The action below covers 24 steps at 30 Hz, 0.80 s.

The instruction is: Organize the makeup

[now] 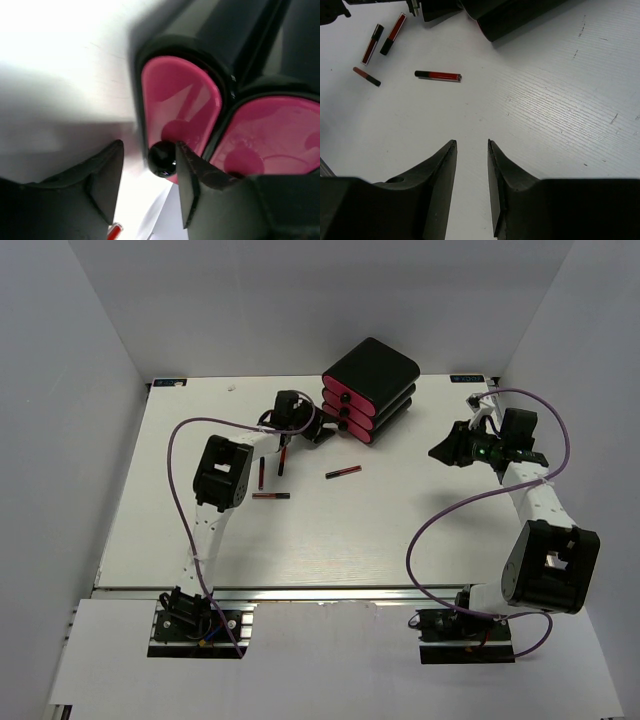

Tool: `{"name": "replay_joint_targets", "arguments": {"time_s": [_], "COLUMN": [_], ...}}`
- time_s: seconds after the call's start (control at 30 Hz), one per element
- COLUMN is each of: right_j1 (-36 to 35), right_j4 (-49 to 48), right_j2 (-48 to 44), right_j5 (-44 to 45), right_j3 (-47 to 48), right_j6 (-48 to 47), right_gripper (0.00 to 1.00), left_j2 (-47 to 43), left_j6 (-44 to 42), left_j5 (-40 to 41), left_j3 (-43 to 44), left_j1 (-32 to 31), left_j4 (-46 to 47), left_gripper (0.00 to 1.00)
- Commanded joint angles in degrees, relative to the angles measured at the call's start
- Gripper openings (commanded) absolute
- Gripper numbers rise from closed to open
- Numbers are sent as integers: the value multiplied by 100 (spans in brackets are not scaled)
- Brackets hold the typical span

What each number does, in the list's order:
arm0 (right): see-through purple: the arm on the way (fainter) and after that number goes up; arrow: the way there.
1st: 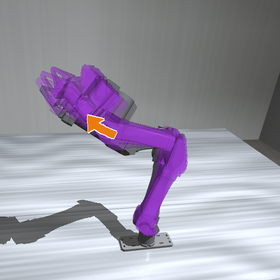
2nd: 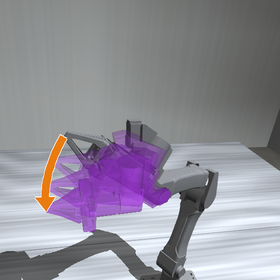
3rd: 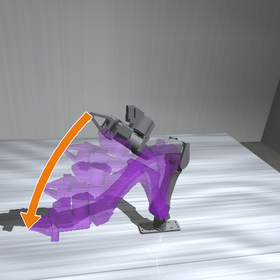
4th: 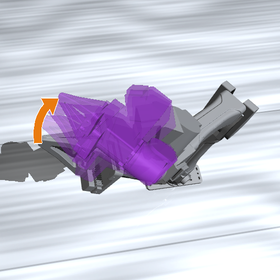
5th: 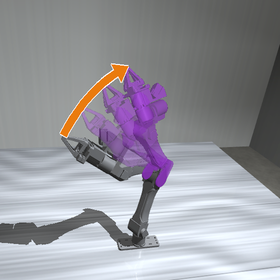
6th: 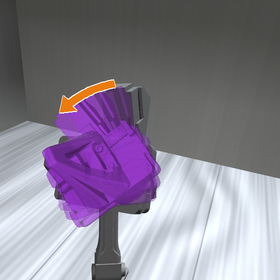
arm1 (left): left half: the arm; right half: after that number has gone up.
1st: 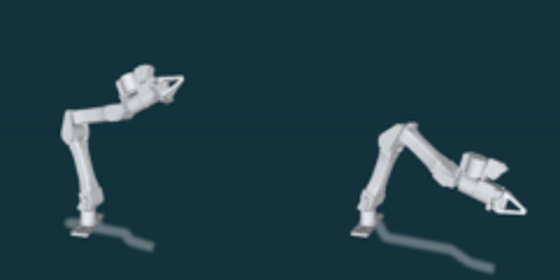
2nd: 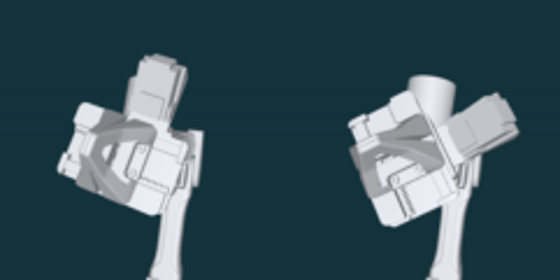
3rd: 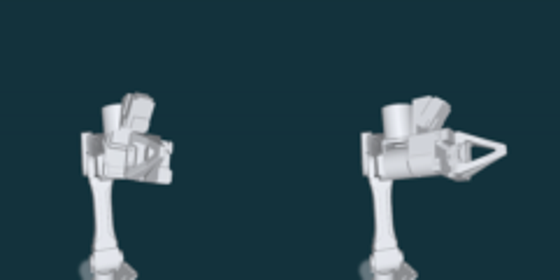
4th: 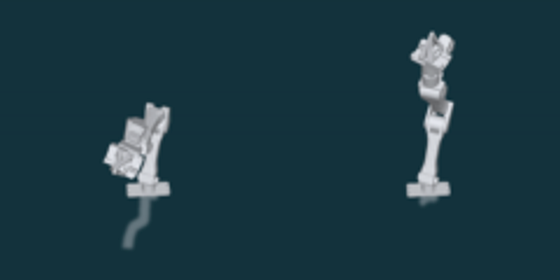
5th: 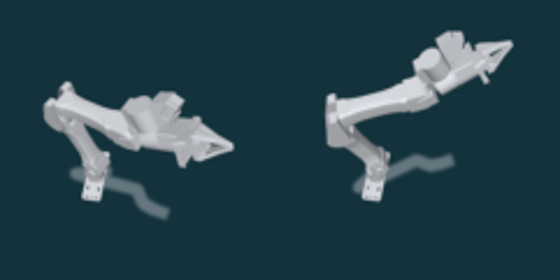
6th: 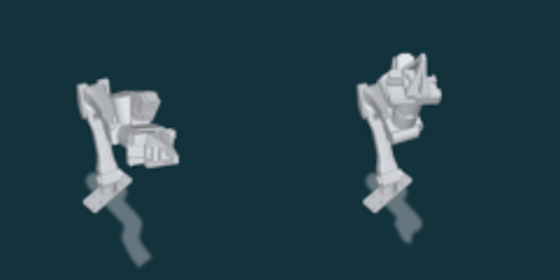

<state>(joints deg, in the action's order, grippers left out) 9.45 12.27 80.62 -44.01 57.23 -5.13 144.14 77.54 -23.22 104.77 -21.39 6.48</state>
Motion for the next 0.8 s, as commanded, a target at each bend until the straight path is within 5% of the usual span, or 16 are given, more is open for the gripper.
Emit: {"name": "replay_joint_targets", "arguments": {"time_s": [0.0,0.43,0.67,0.77], "right_j1": [-22,-14,-22,-14], "right_j4": [-120,-146,-146,-138], "right_j2": [68,164,226,252], "right_j5": [-38,-29,-29,-29], "right_j3": [51,95,183,192], "right_j6": [-59,-41,-15,-15], "right_gripper": [37,37,37,37], "left_j2": [-35,167,124,-8], "left_j6": [-72,42,217,236], "left_j5": [-104,-183,-165,-183], "left_j3": [237,369,123,-123], "left_j1": [-120,-164,-199,-208], "left_j4": [-156,-173,28,160], "left_gripper": [56,58,24,21]}}
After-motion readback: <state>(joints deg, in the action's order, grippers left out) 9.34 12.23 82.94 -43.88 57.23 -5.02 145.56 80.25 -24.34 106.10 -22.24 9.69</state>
